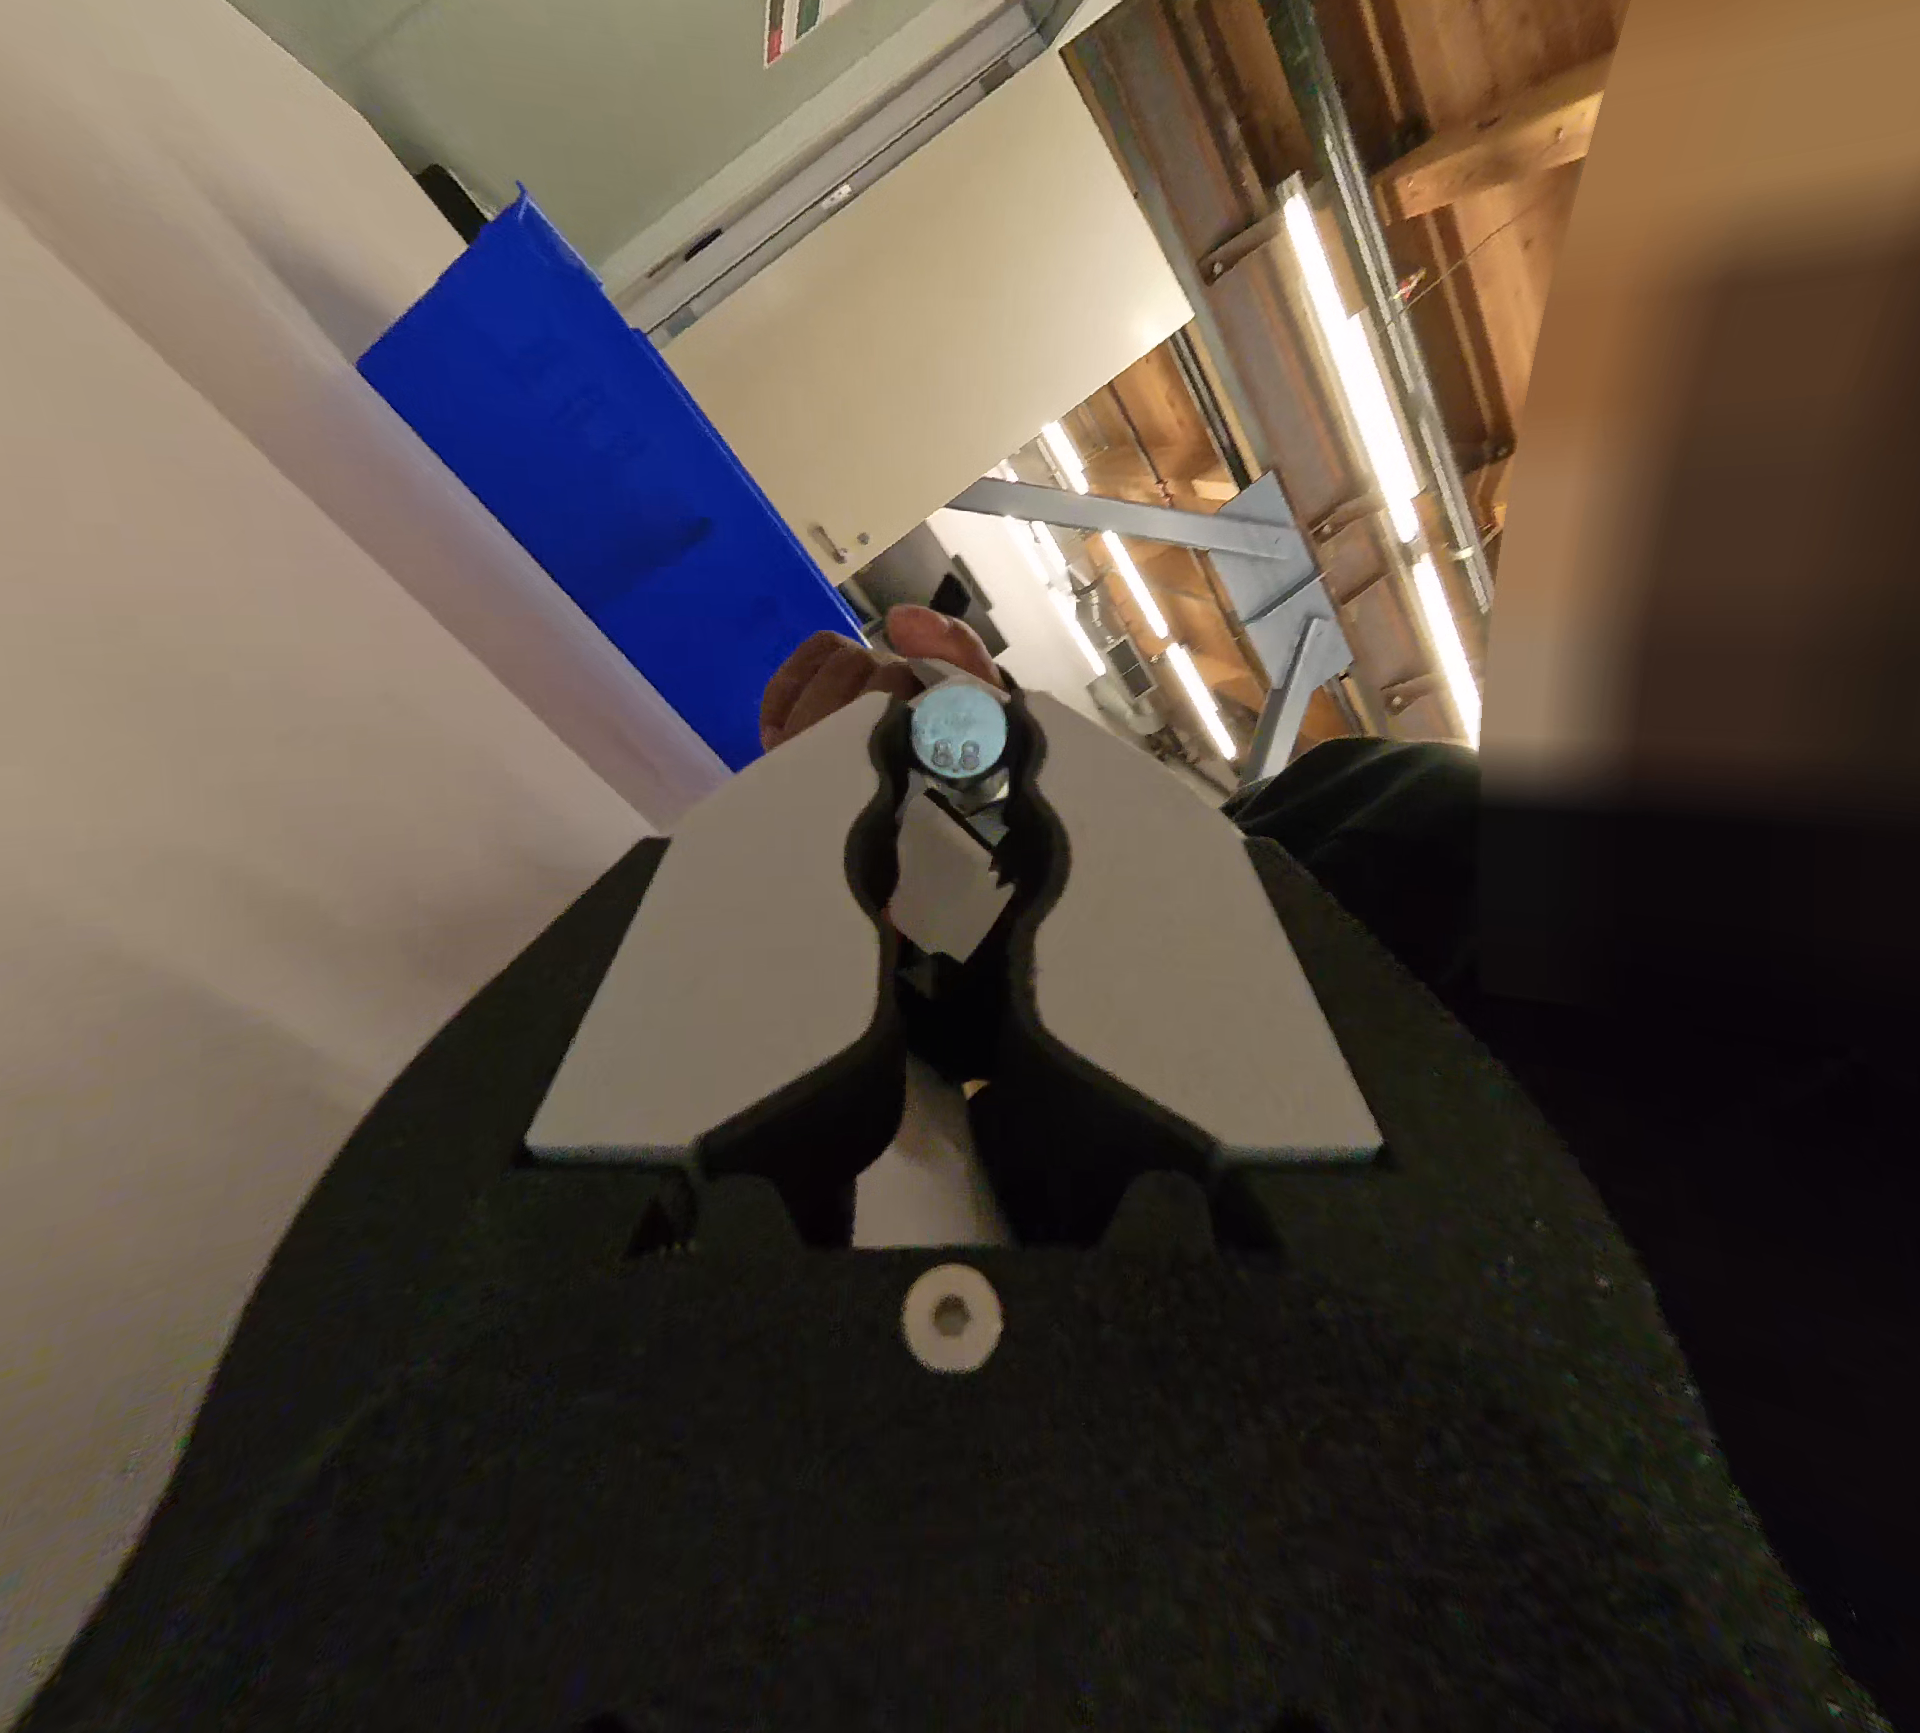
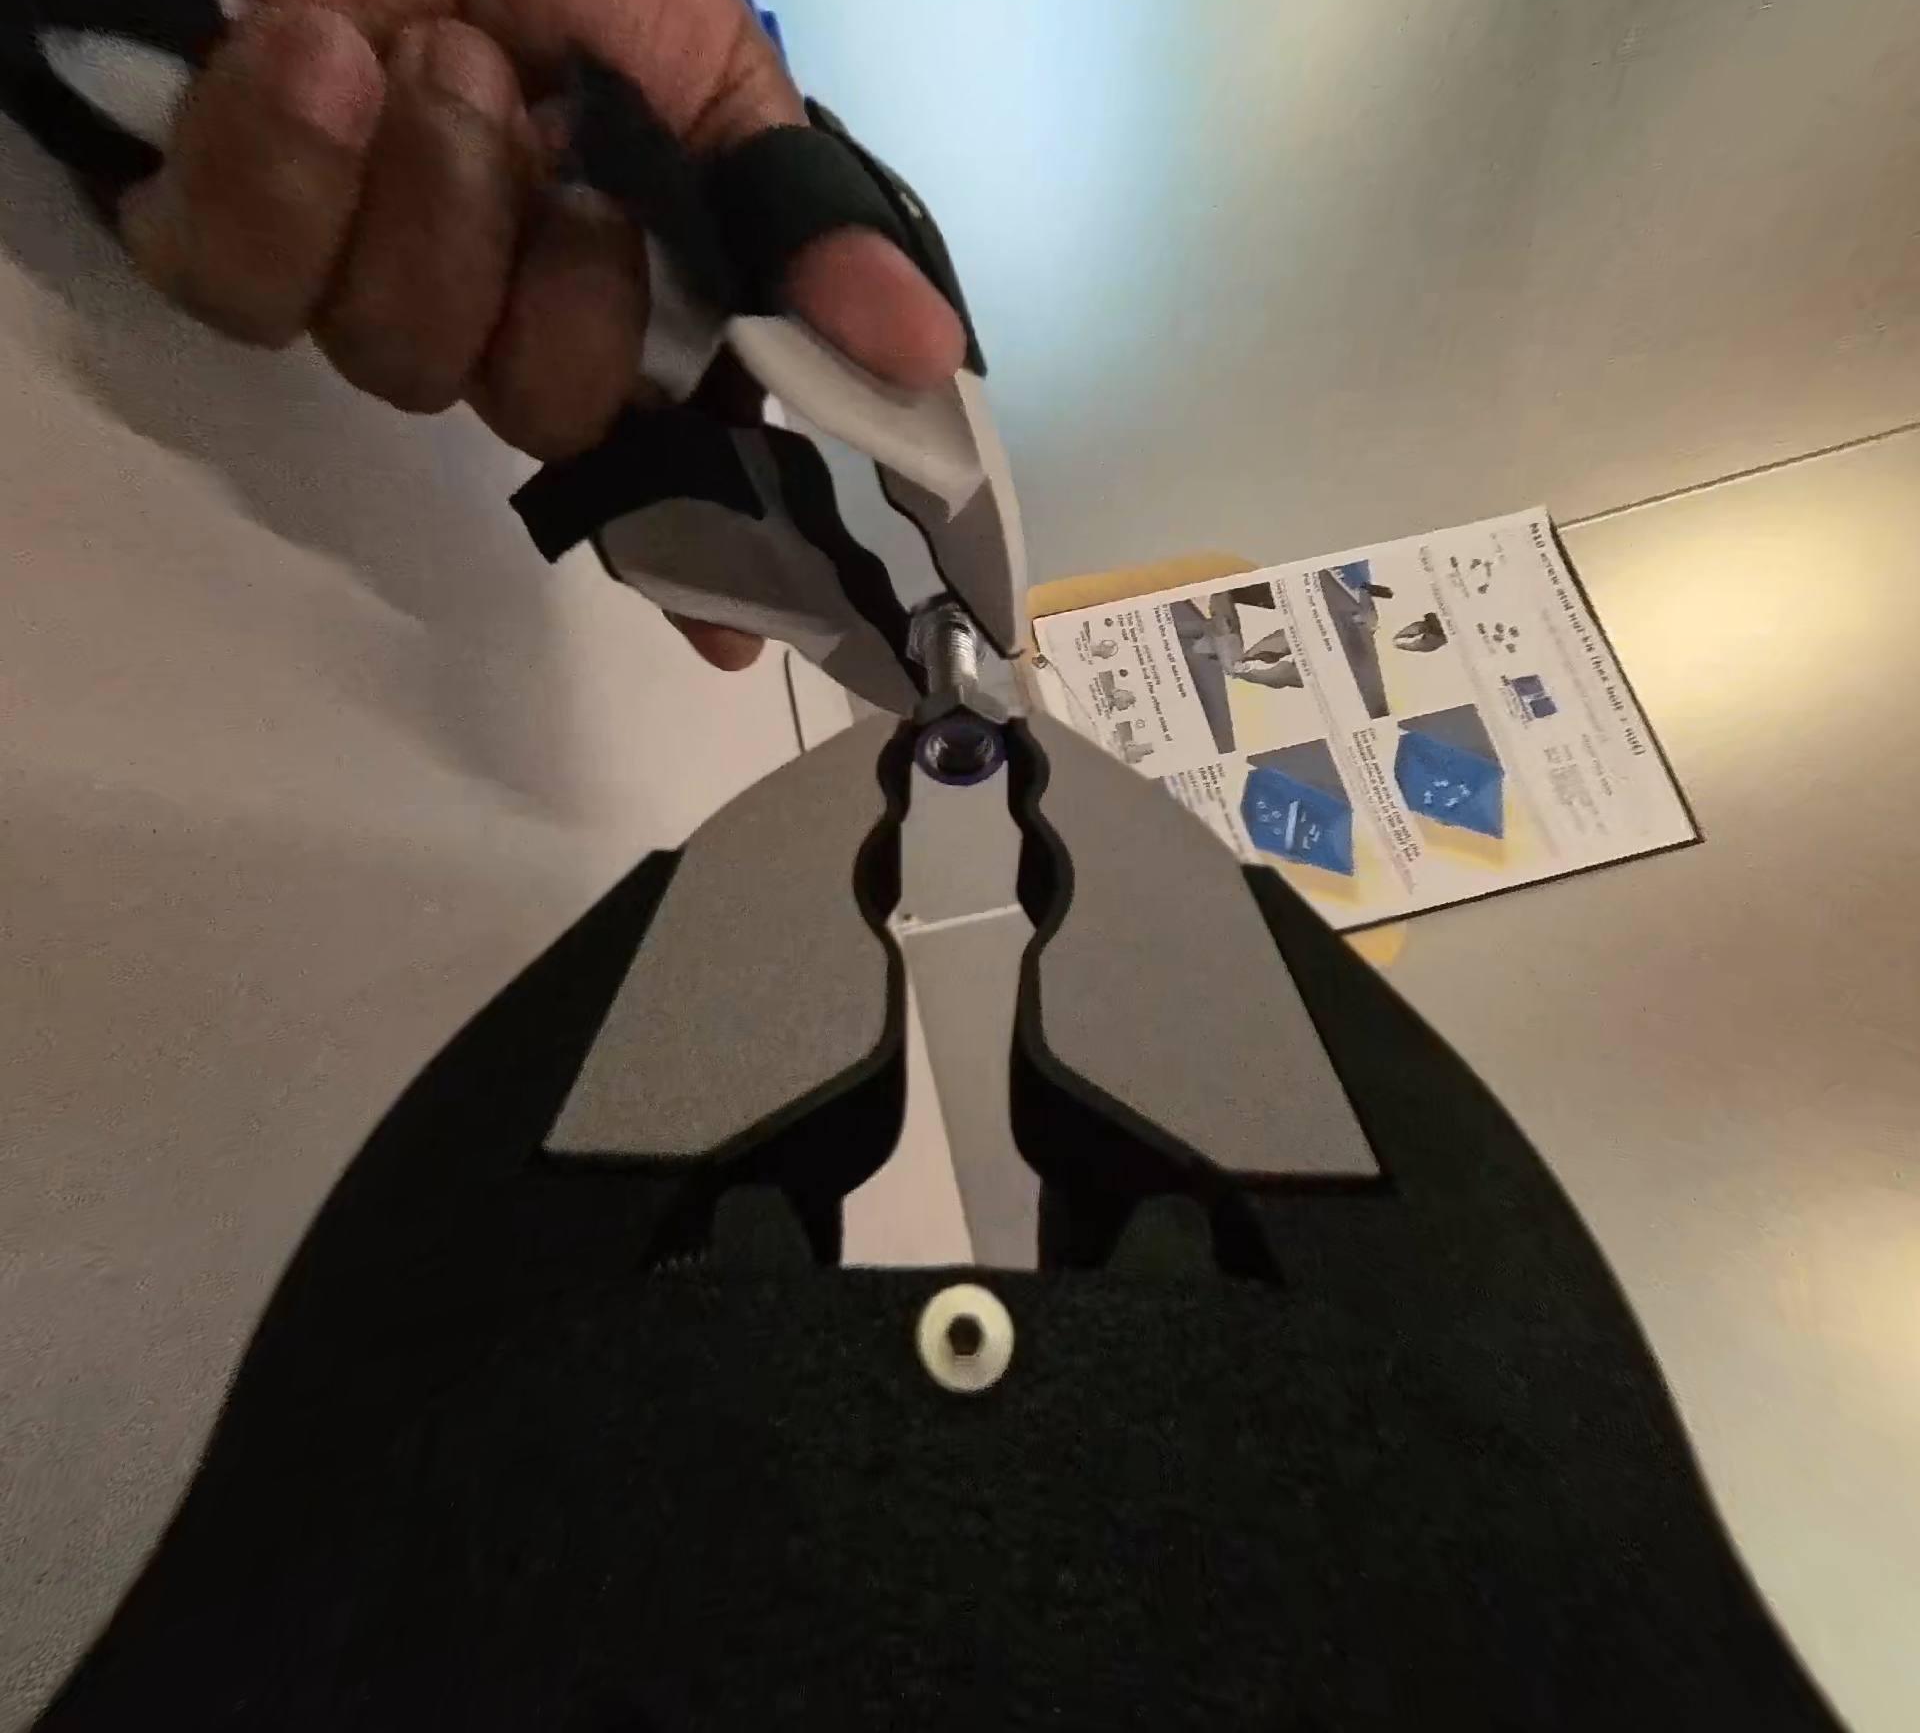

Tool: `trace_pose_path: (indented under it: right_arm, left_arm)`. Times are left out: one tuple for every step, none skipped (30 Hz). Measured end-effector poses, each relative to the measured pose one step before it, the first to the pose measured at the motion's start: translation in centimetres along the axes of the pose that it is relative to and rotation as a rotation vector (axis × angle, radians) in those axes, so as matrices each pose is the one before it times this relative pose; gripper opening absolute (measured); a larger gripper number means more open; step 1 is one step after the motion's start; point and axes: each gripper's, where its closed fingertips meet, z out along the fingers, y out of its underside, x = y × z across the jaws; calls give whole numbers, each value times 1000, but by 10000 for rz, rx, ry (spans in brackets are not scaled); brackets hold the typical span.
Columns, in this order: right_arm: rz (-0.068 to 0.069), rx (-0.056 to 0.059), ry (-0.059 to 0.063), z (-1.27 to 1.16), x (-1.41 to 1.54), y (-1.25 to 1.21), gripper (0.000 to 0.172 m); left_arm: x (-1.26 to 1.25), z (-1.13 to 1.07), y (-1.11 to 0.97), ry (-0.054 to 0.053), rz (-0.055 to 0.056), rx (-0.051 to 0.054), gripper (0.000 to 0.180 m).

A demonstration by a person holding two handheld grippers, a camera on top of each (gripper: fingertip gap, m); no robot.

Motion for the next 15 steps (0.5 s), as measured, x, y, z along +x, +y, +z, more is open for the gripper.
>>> trace_pose_path:
  right_arm:
    - [-381,-71,14,14,-74,29,17]
    - [-291,-75,28,16,-36,26,17]
    - [23,-104,6,37,29,78,17]
    - [377,-67,-12,3,92,51,17]
    - [614,28,-36,-32,137,-30,17]
    - [768,69,-125,-34,70,-44,17]
    - [946,91,-202,-29,51,-40,18]
    - [1135,128,-255,-21,75,-53,22]
    - [1322,128,-330,11,62,-56,29]
    - [1483,89,-412,41,5,-16,34]
    - [1585,97,-544,63,-140,-53,40]
    - [1652,130,-673,52,-313,-88,45]
    - [1708,123,-613,56,-197,-51,48]
    - [1718,154,-585,31,-122,-67,50]
    - [1657,198,-576,-10,-71,-115,50]
  left_arm:
    - [-133,-13,-32,38,-292,67,17]
    - [-80,-24,-21,16,-172,24,17]
    - [-72,-9,-58,-56,12,28,17]
    - [-45,13,-70,-60,78,48,17]
    - [42,26,-17,14,112,13,17]
    - [48,20,-20,-16,197,-4,17]
    - [33,23,-59,-61,296,17,18]
    - [66,-4,-96,-62,351,34,18]
    - [76,-28,-105,-56,366,26,18]
    - [27,-51,-112,-98,380,19,17]
    - [13,-47,-103,-103,387,17,17]
    - [66,-42,-98,-62,383,-2,17]
    - [74,-36,-61,-56,378,-14,17]
    - [62,-6,-22,-54,362,-45,17]
    - [58,11,28,-43,336,-73,17]
